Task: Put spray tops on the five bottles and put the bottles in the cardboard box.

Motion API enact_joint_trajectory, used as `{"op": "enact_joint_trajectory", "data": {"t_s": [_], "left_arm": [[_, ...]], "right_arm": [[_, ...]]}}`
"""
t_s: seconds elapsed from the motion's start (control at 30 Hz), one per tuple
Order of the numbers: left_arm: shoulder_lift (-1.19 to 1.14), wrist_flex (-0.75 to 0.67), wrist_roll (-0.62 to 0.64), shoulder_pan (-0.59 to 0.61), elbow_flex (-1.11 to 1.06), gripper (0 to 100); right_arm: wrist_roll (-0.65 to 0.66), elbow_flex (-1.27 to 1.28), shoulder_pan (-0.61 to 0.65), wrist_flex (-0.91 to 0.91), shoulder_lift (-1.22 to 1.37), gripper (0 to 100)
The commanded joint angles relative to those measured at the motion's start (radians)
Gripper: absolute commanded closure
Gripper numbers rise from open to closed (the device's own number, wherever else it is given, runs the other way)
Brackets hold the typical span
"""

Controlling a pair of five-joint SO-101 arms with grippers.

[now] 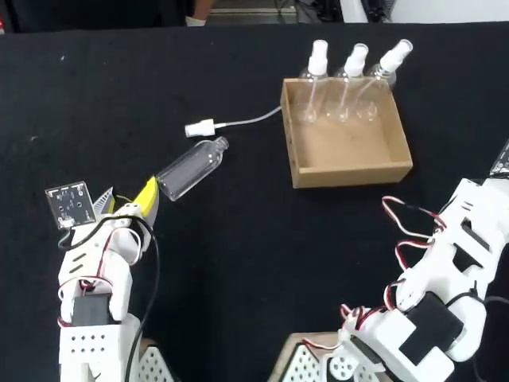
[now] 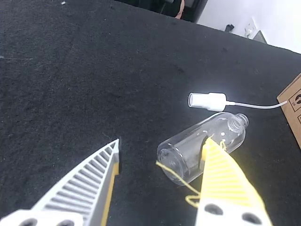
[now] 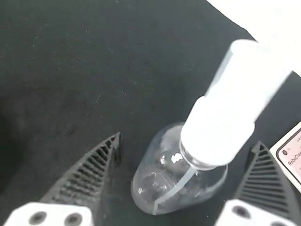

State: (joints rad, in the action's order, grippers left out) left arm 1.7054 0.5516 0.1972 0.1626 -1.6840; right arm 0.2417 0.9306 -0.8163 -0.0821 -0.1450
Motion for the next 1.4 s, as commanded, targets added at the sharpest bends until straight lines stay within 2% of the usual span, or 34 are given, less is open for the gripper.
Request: {"op": "enact_joint_trajectory", "data": {"t_s": [0.0,0.23,0.43,0.87,0.93,1.07,1.13,1.23,1.37], "left_arm": [[0.002,0.008,-0.008,0.004,-0.022,73],[0.002,0.008,-0.008,0.004,-0.022,73],[0.002,0.008,-0.008,0.002,-0.022,73],[0.002,0.008,-0.008,0.002,-0.022,73],[0.002,0.008,-0.008,0.002,-0.022,73],[0.002,0.008,-0.008,0.002,-0.022,73],[0.002,0.008,-0.008,0.002,-0.022,73],[0.002,0.008,-0.008,0.002,-0.022,73],[0.002,0.008,-0.008,0.002,-0.022,73]], "right_arm": [[0.003,-0.042,-0.009,-0.037,-0.001,63.5],[0.003,-0.042,-0.009,-0.035,0.001,63.6],[0.009,-0.064,-0.009,-0.066,0.081,73.9],[0.006,-0.076,-0.015,-0.133,0.156,72.4],[0.005,-0.090,-0.015,-0.129,0.156,78.5],[0.009,-0.122,-0.032,-0.127,0.156,99.4],[0.002,-0.145,-0.058,-0.124,0.151,93.9],[0.009,-0.209,-0.064,-0.023,0.120,84.1],[0.021,-0.461,-0.011,0.399,0.084,78.6]]}}
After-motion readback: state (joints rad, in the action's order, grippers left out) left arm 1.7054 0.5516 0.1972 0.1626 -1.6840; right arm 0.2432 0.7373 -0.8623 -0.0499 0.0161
